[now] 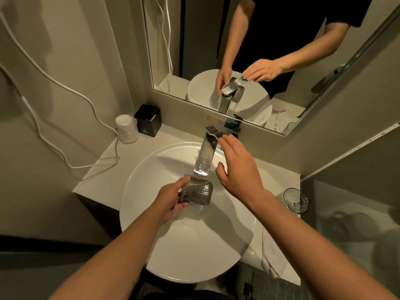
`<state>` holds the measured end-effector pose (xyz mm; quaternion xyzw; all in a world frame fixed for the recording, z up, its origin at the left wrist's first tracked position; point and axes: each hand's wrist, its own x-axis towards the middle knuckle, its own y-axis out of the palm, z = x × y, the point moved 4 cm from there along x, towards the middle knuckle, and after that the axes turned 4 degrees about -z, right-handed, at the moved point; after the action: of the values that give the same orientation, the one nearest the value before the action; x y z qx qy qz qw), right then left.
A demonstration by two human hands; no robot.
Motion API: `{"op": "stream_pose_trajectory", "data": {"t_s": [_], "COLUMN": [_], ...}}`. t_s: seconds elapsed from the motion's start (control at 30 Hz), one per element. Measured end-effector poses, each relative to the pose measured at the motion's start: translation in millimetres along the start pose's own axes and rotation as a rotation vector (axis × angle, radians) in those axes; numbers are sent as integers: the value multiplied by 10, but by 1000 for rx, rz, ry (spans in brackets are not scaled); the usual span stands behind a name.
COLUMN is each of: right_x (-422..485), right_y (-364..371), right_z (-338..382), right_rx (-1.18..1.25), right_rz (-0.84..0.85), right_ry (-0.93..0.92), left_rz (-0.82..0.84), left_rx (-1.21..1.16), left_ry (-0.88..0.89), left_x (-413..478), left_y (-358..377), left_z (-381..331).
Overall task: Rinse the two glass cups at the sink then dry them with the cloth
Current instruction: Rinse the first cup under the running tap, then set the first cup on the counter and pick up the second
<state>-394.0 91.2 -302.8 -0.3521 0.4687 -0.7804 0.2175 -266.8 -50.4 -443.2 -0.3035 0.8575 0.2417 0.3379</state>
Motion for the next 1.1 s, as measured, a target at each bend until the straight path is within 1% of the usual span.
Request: {"op": "stream_pose_trajectory", "data": {"t_s": [0.1, 0.23, 0.33, 0.4, 0.43, 0.47, 0.53, 0.6, 0.77, 0.93, 1.0, 1.1], "right_x": [-121, -324, -402, -502, -563, -618, -693, -708, -669, -682, -704, -780], "right_y": [75, 162, 84, 63, 95, 160, 345, 493, 579, 574, 551, 503], "right_z": [-27, -37, -10, 122, 202, 268, 319, 312, 320, 267, 218, 76], "right_rx": [-20, -28, -24, -43, -49, -53, -92, -133, -157, -148, -138, -52], "right_rz": [-12, 21, -56, -91, -45, 48, 265, 399, 447, 480, 502, 560], "right_ry": [9, 15, 13, -70, -95, -85, -17, 19, -9, 10, 43, 182], "left_rz": [-8, 0, -11, -15, -9, 2, 24, 40, 46, 35, 36, 62], "left_rx": [-7, -23, -25, -12, -8, -5, 4, 14, 21, 67, 117, 327], "left_ry": [-27, -58, -84, -107, -120, -135, -172, -206, -270, -267, -225, -79], "left_x": [-12, -36, -63, -72, -77, -80, -109, -135, -176, -239, -248, -308], "left_y": [-22, -43, -38, -32, -26, -21, -1, 18, 15, 28, 51, 150], "left_z": [7, 7, 0, 9, 15, 27, 49, 92, 186, 187, 170, 112]}}
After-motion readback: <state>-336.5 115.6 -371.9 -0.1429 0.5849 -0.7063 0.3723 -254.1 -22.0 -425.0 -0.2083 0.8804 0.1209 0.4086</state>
